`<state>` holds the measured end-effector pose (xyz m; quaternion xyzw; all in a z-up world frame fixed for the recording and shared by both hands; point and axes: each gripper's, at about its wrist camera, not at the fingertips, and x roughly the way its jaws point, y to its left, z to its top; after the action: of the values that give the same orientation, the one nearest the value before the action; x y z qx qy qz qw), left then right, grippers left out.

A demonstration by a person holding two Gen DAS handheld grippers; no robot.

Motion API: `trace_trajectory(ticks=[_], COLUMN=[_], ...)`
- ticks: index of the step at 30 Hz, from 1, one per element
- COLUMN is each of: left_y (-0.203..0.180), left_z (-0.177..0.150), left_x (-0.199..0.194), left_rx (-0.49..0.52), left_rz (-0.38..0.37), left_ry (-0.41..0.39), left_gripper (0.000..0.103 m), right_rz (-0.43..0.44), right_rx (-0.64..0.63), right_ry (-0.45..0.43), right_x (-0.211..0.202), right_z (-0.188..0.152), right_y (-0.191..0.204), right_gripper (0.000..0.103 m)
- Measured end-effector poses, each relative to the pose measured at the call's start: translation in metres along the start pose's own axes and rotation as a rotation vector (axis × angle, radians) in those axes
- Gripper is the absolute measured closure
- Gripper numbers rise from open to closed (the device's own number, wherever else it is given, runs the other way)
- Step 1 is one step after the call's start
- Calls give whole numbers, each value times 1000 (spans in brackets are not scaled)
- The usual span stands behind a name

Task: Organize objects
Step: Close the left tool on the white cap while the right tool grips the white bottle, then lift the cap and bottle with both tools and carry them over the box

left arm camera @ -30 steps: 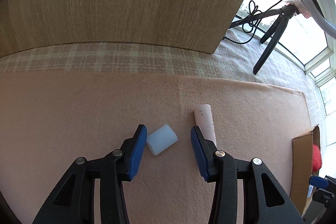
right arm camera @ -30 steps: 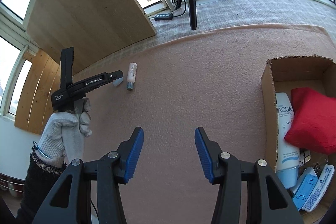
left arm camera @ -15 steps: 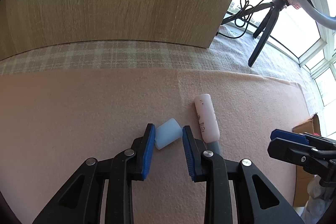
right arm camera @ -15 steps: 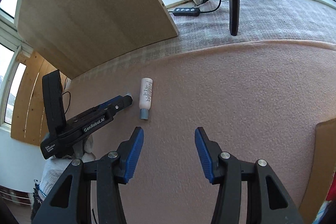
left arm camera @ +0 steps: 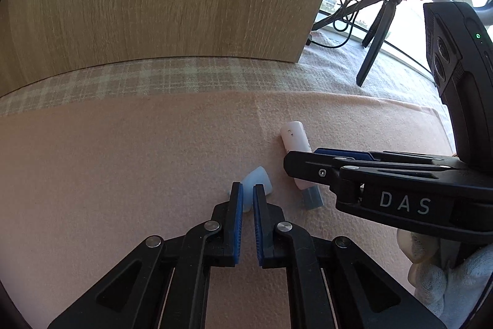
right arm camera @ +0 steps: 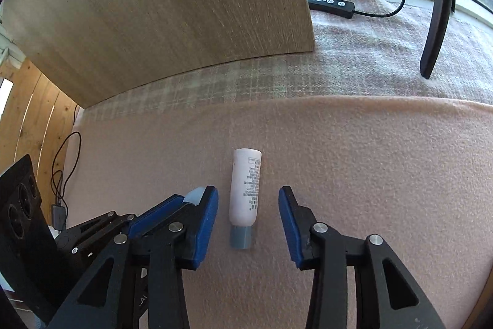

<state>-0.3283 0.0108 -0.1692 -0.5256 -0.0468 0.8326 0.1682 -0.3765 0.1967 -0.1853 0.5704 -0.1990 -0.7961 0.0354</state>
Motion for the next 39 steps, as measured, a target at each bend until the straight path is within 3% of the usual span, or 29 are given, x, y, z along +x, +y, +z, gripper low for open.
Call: trace_trajectory(ticks=[2,6,9,17,25,39], left_y=[0,-1,-2,-6,-7,-17], left_z=[0,1,4,4,2,-22], left_x=[1,-1,3,11,8,-8], left_rx=[0,10,12,26,22,0], left_rz=[-24,13,13,21,28,-4], left_ry=[13,-8,4,-6,-18,-22], left_gripper=[92,80,79,79,94,95], right_rz=[-14,-25,-19,-13,-24,-30], right_rx=[-2,-13,-16,-20,-18,-50], right_ry=[12,10,18,22,22,1], right_x=[6,7,6,2,-6,-26], right_z=[0,-2,-5,-11,-21,-42], right_y=[2,4,2,-1,-11,-16], right_gripper=[73,80,84,85,85,85])
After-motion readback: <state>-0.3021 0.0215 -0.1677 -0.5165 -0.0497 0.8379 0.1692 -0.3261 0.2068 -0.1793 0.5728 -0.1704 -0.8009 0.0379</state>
